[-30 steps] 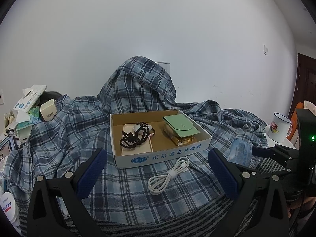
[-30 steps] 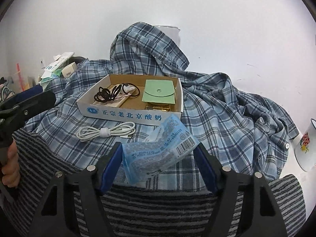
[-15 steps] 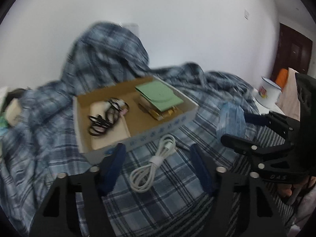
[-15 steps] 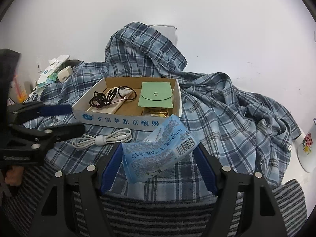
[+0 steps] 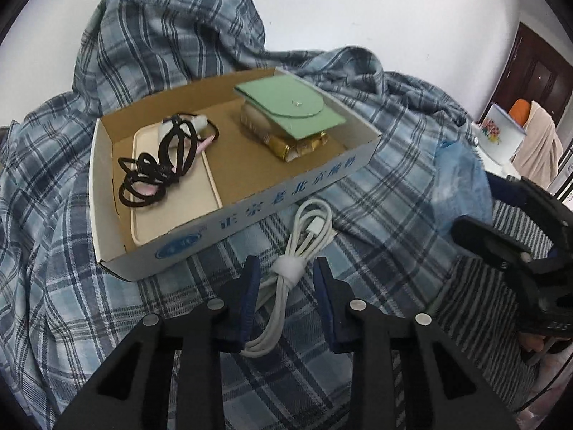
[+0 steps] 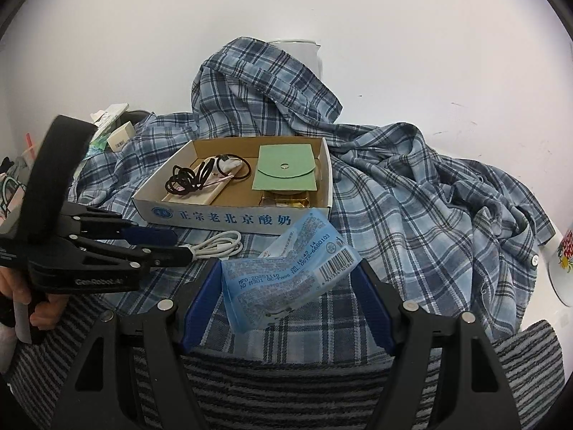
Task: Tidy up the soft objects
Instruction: 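Grasp the white coiled cable with the left tool and lift it while the right tool holds the packet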
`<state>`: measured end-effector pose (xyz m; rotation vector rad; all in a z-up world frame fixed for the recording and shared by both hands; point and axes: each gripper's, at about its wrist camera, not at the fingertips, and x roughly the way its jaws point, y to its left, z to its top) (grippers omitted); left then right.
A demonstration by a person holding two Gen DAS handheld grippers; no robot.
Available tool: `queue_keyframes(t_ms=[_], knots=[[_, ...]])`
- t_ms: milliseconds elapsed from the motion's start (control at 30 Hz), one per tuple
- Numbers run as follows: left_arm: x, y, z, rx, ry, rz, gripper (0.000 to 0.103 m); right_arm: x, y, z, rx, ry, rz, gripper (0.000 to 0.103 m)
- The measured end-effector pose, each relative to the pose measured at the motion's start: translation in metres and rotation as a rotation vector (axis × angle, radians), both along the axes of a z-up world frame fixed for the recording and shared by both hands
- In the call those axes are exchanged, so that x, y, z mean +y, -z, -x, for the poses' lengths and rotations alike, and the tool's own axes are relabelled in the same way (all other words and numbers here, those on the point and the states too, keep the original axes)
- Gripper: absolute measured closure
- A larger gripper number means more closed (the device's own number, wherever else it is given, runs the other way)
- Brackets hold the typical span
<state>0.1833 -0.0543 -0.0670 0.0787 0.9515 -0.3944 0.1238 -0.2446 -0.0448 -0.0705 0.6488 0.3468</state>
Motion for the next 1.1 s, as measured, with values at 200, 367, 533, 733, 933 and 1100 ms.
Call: queue_keyframes(t_ms=[200, 367, 533, 733, 933, 1100], knots=[[-0.005, 0.004, 0.0, 0.005, 0.001, -0.044, 0.079, -0.001, 0.0, -0.001, 0.006, 0.002, -0.005, 0.031], [-0.009, 0.003, 0.004, 0.004, 0.033, -0.054, 0.082, 0.0, 0.0, -0.001, 0.011, 0.001, -0.004, 0.031], [-0.008, 0.002, 0.003, 0.013, 0.042, -0.041, 0.082, 0.0, 0.0, -0.001, 0.012, 0.002, -0.004, 0.031], [-0.014, 0.009, -0.004, 0.039, 0.028, -0.1, 0.081, 0.0, 0.001, -0.001, 0.014, 0.003, -0.004, 0.031], [-0.009, 0.007, -0.008, 0.044, 0.023, -0.071, 0.084, 0.0, 0.001, -0.002, 0.018, 0.002, -0.002, 0.031], [-0.01, -0.013, 0.011, -0.087, 0.029, -0.063, 0.084, 0.0, 0.002, -0.001, 0.008, 0.015, 0.002, 0.031]])
